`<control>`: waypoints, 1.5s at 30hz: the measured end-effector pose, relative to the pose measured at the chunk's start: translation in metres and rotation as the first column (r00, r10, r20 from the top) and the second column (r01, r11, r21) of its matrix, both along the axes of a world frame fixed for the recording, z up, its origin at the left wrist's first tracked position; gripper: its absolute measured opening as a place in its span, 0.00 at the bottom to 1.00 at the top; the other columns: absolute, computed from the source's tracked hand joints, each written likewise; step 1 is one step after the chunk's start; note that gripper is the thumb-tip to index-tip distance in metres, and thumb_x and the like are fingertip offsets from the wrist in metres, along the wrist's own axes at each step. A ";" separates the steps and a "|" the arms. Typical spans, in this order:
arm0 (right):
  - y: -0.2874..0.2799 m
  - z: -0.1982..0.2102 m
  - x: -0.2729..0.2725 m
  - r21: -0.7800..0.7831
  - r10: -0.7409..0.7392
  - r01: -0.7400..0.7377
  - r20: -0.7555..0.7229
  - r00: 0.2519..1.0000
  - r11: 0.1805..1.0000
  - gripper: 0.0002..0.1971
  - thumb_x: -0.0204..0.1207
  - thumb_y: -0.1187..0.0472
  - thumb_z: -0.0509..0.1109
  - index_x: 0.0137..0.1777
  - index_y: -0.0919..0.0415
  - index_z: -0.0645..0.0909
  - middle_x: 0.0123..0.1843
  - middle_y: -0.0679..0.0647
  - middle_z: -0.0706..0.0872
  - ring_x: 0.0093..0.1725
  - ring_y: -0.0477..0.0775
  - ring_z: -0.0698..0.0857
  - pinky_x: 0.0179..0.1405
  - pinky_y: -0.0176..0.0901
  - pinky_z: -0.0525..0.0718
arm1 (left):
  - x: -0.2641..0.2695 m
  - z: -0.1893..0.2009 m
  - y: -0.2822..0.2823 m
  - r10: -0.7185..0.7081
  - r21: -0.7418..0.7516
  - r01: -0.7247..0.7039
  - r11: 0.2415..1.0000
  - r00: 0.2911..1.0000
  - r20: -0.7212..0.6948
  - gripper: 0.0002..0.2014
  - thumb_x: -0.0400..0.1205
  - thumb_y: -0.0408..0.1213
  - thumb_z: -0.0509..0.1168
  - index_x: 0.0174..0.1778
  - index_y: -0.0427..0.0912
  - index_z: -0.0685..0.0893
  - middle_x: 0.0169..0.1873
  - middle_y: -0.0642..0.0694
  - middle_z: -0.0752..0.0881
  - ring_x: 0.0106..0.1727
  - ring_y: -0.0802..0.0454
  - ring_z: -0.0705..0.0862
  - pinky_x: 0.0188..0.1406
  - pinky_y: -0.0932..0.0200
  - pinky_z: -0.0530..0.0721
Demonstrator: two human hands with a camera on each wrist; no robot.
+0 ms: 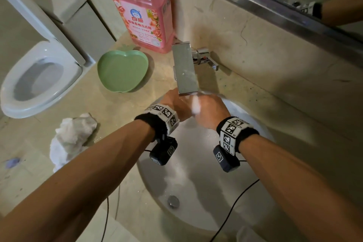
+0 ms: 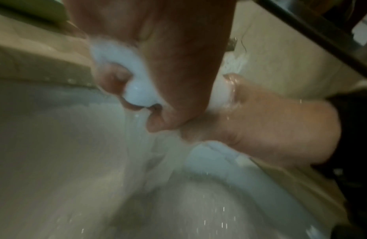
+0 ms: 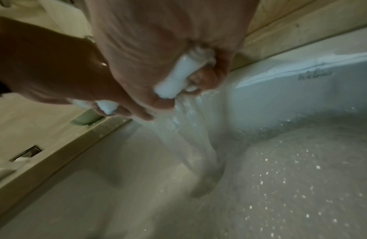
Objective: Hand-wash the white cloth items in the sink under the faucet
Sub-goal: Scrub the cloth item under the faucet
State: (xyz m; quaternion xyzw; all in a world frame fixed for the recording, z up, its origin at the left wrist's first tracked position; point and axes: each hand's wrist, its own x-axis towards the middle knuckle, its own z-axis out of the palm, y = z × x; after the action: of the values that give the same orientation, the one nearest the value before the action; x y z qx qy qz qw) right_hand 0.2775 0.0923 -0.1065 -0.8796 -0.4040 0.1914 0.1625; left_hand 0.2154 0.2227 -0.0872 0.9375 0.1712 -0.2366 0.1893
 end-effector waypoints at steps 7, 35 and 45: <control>0.002 0.015 -0.001 0.040 -0.090 0.129 -0.519 0.850 0.991 0.32 0.60 0.43 0.77 0.65 0.50 0.77 0.56 0.48 0.88 0.56 0.51 0.87 0.56 0.51 0.87 | -0.028 0.030 0.032 0.141 -0.334 -0.099 0.937 0.985 0.102 0.25 0.78 0.34 0.73 0.69 0.35 0.76 0.62 0.38 0.82 0.62 0.39 0.83 0.60 0.50 0.81; -0.019 0.053 0.009 0.205 -0.155 0.159 -0.034 0.987 0.966 0.14 0.85 0.52 0.67 0.65 0.57 0.83 0.42 0.61 0.89 0.42 0.62 0.87 0.43 0.55 0.85 | -0.042 0.035 0.029 0.246 -0.197 -0.193 0.961 0.922 0.298 0.18 0.81 0.55 0.68 0.49 0.43 0.77 0.40 0.49 0.80 0.42 0.48 0.79 0.41 0.58 0.70; -0.002 0.047 -0.020 0.218 -0.193 0.323 -0.466 0.864 0.921 0.31 0.68 0.52 0.83 0.70 0.51 0.75 0.60 0.49 0.87 0.58 0.52 0.86 0.59 0.50 0.85 | -0.024 0.050 0.005 0.427 -0.487 -0.344 0.803 0.902 0.068 0.19 0.89 0.42 0.55 0.75 0.42 0.75 0.67 0.40 0.83 0.62 0.42 0.85 0.64 0.44 0.83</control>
State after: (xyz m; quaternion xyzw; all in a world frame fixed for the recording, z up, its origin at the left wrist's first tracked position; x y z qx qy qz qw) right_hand 0.2576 0.0900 -0.0597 -0.8275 -0.2584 0.2981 0.3995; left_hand 0.1912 0.2276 -0.0372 0.8269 0.2801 -0.1440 0.4658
